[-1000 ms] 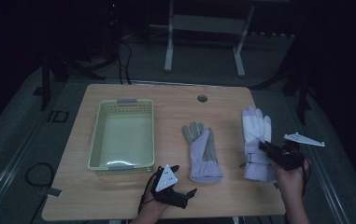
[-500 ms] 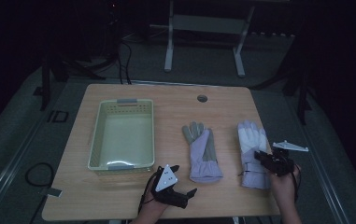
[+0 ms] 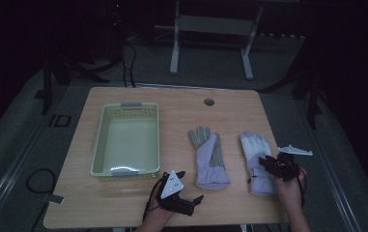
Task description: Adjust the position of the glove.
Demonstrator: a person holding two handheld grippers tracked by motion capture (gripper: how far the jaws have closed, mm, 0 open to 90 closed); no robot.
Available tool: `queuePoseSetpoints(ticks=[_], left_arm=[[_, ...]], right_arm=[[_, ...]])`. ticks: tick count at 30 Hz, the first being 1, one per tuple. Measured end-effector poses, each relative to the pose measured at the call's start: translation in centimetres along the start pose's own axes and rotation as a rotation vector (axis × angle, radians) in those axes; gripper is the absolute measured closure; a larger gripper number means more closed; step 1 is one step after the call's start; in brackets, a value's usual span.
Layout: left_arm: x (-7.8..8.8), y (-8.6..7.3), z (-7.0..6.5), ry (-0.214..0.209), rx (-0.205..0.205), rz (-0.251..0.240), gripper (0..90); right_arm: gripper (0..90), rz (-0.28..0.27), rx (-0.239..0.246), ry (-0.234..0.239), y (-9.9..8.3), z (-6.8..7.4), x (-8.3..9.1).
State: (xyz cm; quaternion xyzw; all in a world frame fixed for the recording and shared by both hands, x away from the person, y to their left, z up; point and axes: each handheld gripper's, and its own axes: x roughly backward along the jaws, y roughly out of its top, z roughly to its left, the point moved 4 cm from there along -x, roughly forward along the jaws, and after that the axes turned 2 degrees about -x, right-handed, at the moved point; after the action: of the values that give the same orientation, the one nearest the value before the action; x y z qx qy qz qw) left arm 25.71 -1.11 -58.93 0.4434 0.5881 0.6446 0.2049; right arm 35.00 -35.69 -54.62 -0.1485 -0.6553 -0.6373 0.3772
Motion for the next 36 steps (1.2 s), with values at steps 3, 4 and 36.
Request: queuePoseSetpoints(ticks=[3, 4, 36], left_arm=[[0.0, 0.0, 0.0, -0.001, 0.003, 0.0, 0.0], [0.0, 0.0, 0.0, -0.001, 0.003, 0.0, 0.0], [0.0, 0.0, 0.0, 0.003, 0.003, 0.0, 0.0]], right_arm=[[57.5, -0.018, 0.029, 0.026, 0.1, 0.0, 0.5], [57.1, -0.013, 0.039, 0.023, 0.0, 0.0, 0.6], [80.4, -0.101, 0.04, 0.005, 4.9, 2.6, 7.0]])
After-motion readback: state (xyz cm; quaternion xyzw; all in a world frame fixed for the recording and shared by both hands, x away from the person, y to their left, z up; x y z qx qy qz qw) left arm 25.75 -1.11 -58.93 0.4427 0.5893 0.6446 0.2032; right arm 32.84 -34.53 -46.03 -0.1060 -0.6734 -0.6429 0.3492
